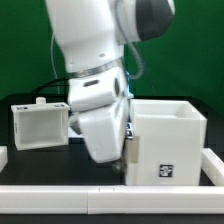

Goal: Assemble drawer

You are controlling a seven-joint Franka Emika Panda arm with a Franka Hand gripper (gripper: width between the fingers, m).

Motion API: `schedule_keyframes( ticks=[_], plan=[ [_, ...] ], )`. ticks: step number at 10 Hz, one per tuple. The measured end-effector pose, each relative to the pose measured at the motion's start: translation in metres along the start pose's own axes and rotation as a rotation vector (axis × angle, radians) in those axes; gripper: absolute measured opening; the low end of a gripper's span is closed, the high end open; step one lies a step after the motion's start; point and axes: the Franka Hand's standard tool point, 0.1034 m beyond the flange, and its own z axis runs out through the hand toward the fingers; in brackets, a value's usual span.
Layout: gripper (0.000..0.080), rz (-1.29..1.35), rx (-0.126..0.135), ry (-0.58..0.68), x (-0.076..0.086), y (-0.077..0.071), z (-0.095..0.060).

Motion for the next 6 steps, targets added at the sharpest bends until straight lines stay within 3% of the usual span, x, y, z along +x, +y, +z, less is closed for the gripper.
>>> schedule_keyframes(
  ticks=[2, 3, 6],
  plan=[
    [0.0651, 0.006, 0.014, 0.004, -0.015, 0.002, -0.001],
    [0.0651, 0.008, 0.019, 0.006, -0.016, 0.001, 0.003],
    [0.0651, 0.046, 0.030, 0.011, 0.003, -0.002, 0.014]
  ],
)
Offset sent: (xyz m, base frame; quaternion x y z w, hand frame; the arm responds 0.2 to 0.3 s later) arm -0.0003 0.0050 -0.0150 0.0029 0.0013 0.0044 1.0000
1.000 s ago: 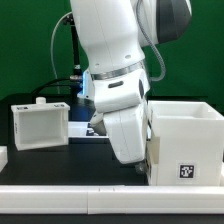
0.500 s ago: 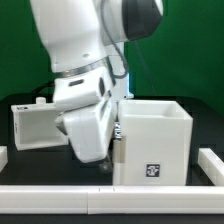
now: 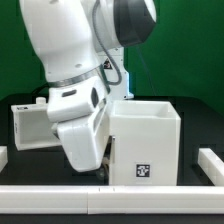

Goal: Assemble drawer

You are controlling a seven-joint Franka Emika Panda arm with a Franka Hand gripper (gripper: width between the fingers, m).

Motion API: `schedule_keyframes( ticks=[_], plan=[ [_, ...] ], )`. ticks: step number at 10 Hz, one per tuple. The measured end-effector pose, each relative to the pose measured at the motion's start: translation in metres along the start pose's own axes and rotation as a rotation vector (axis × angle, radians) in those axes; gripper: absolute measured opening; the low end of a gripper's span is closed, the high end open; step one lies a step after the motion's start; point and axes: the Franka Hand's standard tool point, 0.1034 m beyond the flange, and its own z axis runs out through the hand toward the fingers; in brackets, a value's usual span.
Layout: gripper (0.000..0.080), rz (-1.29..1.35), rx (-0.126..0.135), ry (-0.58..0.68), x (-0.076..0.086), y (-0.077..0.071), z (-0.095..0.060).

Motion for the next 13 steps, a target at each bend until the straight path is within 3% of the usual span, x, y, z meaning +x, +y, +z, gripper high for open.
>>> schedule_keyframes(
  ticks=[3, 5, 6, 13],
  plan=[
    [0.0651, 0.039, -0.006, 0.001, 0.040, -0.002, 0.011],
    [0.0651, 0.055, -0.016, -0.005, 0.053, -0.002, 0.014],
    [0.0655, 0.055, -0.026, -0.006, 0.053, -0.002, 0.016],
    [0.0655, 0.057, -0.010, -0.004, 0.044, -0.003, 0.018]
  ],
)
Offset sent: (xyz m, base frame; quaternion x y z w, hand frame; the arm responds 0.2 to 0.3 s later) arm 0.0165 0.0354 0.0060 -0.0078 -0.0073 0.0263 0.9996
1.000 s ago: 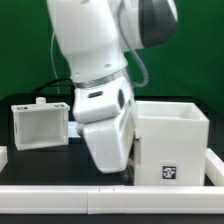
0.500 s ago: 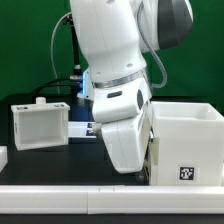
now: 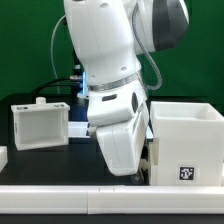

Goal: Assemble drawer

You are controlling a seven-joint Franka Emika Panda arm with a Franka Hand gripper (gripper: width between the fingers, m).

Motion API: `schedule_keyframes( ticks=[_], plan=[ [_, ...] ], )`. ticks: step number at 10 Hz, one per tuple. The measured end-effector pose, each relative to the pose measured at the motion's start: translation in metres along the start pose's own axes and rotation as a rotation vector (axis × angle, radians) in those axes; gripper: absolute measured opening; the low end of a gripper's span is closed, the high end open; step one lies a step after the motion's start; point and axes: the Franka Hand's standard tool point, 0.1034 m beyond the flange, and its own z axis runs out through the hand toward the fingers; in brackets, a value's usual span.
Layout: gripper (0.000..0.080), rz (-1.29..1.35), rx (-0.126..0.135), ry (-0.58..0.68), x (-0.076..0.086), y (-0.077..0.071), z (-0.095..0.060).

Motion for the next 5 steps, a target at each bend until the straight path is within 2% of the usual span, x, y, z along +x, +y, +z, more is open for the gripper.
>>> schedule_keyframes(
  ticks=[2, 4, 5],
  plan=[
    [0.0655, -0.006, -0.001, -0.001, -0.003, 0.001, -0.001],
    [0.0655, -0.004, -0.023, -0.014, -0.027, 0.009, -0.014],
    [0.0655, 0.009, -0.046, -0.021, -0.034, 0.010, -0.018]
  ],
)
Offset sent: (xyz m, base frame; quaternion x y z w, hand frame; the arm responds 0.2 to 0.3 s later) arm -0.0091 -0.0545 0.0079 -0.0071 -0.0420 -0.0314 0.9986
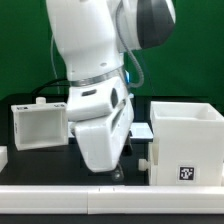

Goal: Assemble drawer

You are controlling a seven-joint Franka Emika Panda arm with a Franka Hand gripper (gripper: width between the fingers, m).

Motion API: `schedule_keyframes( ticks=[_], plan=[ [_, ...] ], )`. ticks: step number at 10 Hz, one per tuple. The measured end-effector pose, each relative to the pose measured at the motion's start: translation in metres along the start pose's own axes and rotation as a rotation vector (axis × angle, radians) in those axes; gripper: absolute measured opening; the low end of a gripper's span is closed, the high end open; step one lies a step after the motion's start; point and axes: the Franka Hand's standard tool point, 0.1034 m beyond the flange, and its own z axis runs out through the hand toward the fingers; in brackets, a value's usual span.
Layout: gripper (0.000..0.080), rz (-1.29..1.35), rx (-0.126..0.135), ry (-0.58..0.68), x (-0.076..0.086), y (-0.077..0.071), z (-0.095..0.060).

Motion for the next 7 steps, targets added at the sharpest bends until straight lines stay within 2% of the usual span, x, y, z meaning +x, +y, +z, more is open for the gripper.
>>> schedule_keyframes(
  ticks=[1, 2, 5, 6, 7],
  plan=[
    [0.0655, 0.009, -0.042, -0.006, -0.005, 0.001, -0.002],
    [0.0655, 0.009, -0.030, -0.006, -0.005, -0.003, 0.000],
    [0.0655, 0.010, -0.029, -0.006, -0.005, -0.003, 0.000],
    [0.0655, 0.013, -0.042, -0.008, -0.008, -0.002, -0.001],
    [0.0655, 0.022, -0.088, -0.019, -0.017, -0.001, -0.010]
  ],
)
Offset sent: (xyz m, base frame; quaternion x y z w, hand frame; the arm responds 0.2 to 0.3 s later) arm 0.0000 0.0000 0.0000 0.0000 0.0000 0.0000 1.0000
